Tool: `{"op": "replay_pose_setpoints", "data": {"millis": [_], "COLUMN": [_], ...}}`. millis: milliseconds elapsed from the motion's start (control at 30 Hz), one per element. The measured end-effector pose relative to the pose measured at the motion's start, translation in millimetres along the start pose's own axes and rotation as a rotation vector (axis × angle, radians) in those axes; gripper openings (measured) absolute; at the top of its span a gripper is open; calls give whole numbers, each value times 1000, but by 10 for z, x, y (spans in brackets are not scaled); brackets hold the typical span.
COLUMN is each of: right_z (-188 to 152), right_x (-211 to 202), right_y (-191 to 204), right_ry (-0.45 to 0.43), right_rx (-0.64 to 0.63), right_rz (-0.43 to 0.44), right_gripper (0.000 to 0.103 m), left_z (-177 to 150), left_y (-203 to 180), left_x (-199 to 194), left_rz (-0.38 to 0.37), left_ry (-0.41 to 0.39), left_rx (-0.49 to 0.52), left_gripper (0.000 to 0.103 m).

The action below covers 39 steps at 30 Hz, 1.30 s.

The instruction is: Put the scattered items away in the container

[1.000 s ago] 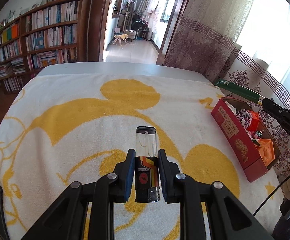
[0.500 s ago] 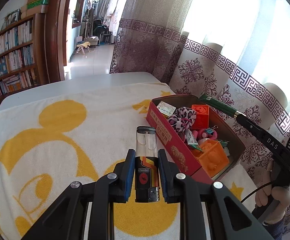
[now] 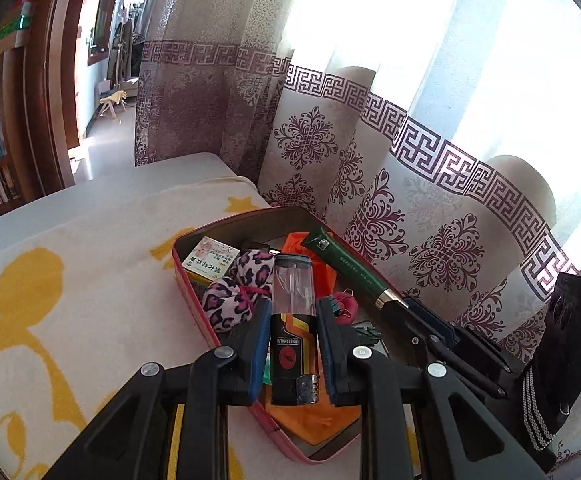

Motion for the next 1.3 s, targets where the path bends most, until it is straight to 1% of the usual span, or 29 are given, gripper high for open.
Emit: {"op": "replay_pose_setpoints", "data": {"millis": [33,67,100,133,167,200,267,400,433,467,500,633,767,800,833,867,933,1067,1200,1233,1300], "right_z": [2,3,12,29,55,85,112,57,37,23,13,-16,-31,-32,-37,-41,-57,-101,-81,-69,-56], "right_x": [-8,-22,-39,-64,-101,-135,-168,-146,-146,-150,-155,-164,-167,-173,-183,-192,-222,-319,-466,-511,-586], "right_y": [-36,-81,-131,-180,-220,-246,-230,-70,-21,20,51,106,73,55,39,30,23,70,158,176,203], "right_ry": [0,-3,-9,-22,-44,-66,-86,-71,-71,-74,-80,-97,-99,-101,-104,-106,-110,-91,-58,-58,-64], "right_rx": [12,29,53,77,96,104,85,16,-7,-29,-49,-77,-68,-60,-49,-40,-35,-63,-118,-133,-156], "right_rz": [-4,-9,-15,-22,-33,-45,-52,-47,-46,-47,-53,-73,-99,-107,-114,-118,-131,-124,-85,-84,-87], "right_gripper": [26,39,58,66,76,76,76,77,79,80,81,86,90,91,93,96,99,102,102,102,102], "left_z": [0,-7,-19,-38,-52,-58,-76,-126,-138,-151,-158,-180,-183,-187,-188,-188,-178,-189,-175,-172,-186], "left_y": [-27,-32,-26,-13,10,35,87,230,266,320,375,572,625,628,630,628,603,467,372,347,282], "left_x": [69,121,157,177,174,158,127,58,36,1,-35,-194,-367,-402,-437,-478,-540,-596,-676,-682,-674], "left_rz": [-20,-29,-34,-35,-28,-15,9,64,78,95,119,211,264,276,287,295,308,306,385,379,326], "left_ry": [11,23,33,39,32,18,11,14,13,10,0,-23,-62,-70,-78,-94,-123,-124,-131,-127,-109], "left_rx": [-17,-35,-54,-68,-75,-73,-57,-48,-48,-50,-53,-46,7,20,31,39,52,106,167,171,155], "left_gripper": [24,25,33,42,62,67,67,68,70,79,84,84,84,91,95,102,102,102,102,102,102]}}
Point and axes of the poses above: each gripper's, at about its wrist camera, not at the fingertips, and x roughly the way its jaws point, y to its left, z to its top, the point moved 7 cm from there along x, roughly the way its jaws point, and after that the axes turned 14 degrees about -y, right-handed, at the moved point
